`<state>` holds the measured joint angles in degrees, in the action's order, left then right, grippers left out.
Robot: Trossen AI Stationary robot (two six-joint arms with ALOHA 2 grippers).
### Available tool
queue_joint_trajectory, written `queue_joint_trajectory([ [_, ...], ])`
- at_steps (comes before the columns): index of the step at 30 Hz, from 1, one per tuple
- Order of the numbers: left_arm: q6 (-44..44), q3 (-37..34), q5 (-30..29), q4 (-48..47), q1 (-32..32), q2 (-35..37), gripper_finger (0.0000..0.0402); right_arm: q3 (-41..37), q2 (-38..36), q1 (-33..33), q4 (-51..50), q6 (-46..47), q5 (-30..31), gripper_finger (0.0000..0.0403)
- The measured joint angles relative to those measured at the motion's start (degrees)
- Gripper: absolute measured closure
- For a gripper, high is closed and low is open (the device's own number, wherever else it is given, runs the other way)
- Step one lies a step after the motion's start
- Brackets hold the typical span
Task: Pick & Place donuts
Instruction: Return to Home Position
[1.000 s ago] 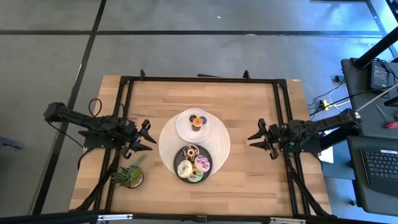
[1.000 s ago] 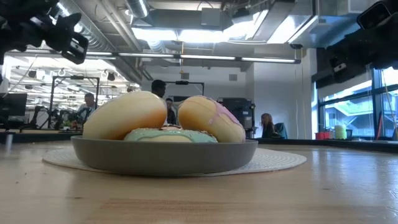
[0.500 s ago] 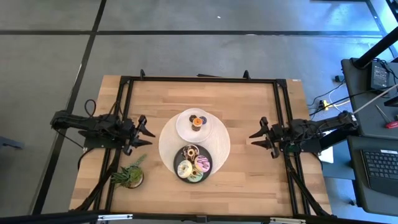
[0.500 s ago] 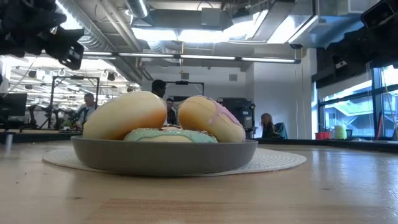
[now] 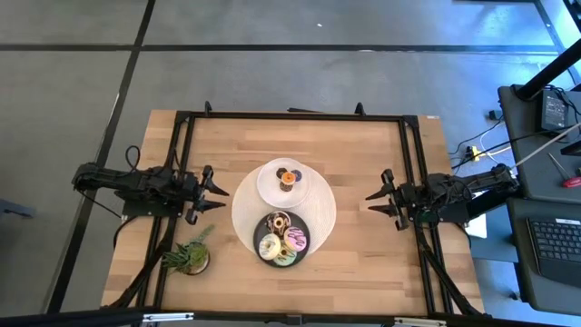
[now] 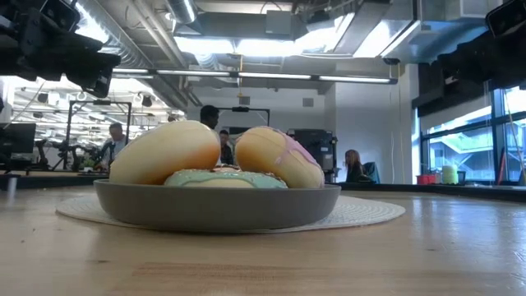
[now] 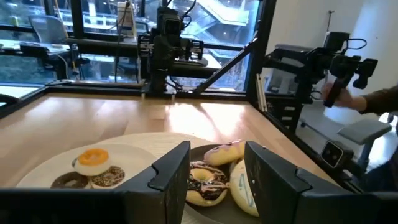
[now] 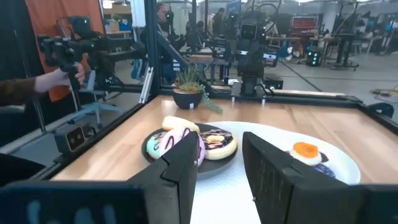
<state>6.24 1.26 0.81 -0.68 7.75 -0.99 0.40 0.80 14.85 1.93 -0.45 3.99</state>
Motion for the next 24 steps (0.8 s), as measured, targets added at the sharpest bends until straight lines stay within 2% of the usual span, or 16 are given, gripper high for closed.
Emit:
queue_joint_trajectory([
  [6,0.0,0.0,0.19,0.02,0.0,0.0,0.0252,0.0,0.13,0.0,-0.06,-2.95,-0.02,0.0274],
  [24,0.0,0.0,0.23,0.03,0.0,0.0,0.0253,0.0,0.15,0.0,-0.04,-2.91,-0.09,0.0274],
])
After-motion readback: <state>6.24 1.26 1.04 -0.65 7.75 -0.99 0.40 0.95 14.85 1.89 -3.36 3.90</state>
